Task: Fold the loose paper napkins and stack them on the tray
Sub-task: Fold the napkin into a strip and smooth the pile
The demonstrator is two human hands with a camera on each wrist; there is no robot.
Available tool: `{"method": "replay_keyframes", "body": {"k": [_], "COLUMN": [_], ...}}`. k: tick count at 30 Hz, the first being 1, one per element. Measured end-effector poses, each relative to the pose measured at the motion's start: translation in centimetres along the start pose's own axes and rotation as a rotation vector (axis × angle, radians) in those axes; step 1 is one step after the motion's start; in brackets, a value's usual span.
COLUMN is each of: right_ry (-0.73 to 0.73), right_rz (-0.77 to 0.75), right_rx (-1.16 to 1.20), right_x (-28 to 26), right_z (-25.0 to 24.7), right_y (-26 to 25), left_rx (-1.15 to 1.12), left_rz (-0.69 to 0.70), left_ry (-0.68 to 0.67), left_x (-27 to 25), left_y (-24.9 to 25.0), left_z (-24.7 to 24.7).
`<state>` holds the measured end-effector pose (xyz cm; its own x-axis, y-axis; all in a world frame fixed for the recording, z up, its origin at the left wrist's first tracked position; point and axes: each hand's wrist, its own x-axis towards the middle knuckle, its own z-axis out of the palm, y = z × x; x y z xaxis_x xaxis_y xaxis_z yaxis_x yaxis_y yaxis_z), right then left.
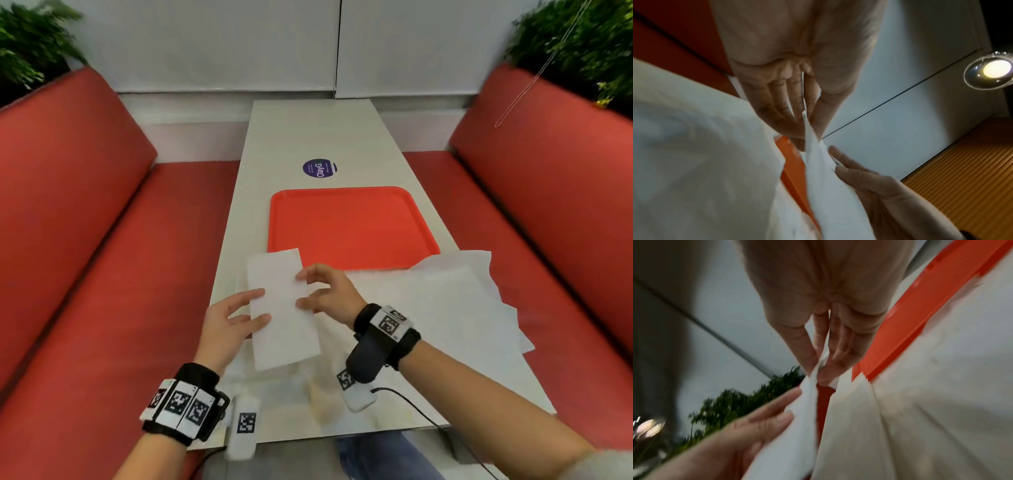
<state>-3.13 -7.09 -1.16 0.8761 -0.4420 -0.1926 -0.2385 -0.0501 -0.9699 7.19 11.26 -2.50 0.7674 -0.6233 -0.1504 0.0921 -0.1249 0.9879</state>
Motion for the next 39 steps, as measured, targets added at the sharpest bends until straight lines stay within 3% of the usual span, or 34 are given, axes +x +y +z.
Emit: {"method": "replay_keyframes", "body": {"k": [7, 12, 16, 18, 22, 26, 39], "right_ry": [0.031, 0.003, 0.019, 0.018, -0.064, -0.085, -0.106], "right_rz": [0.051, 0.090, 0.137, 0.159, 0.190, 0.222, 0.247], "right_rx": [-0.215, -0.479, -0.489, -0.516, -0.561, -0.513, -0.455], "right_x": [3.1, 3.8, 3.4, 2.9, 2.2, 0.8, -5.3], "right_z": [4.0, 5.4, 5.8, 6.1, 7.2, 8.3, 9.7], "right_y": [2.1, 3.5, 4.3, 4.4, 3.9, 2.7, 2.6], "left_rx": [0.142, 0.373, 0.492, 0.449, 0.188, 0.036, 0.212], "left_rz": [-0.038, -0.112, -0.051, -0.077, -0.199, -0.250, -0.201], "left_ry": [0.091, 0.142, 0.182, 0.189, 0.074, 0.048, -0.114], "left_x": [2.1, 2.7, 2.4, 2.6, 2.2, 1.2, -3.4], "left_y": [-2.0, -4.2, -4.9, -5.1, -4.6, -4.6, -4.9], "left_z": [-2.4, -2.5, -2.4, -2.5, -2.1, -2.4, -3.7]}}
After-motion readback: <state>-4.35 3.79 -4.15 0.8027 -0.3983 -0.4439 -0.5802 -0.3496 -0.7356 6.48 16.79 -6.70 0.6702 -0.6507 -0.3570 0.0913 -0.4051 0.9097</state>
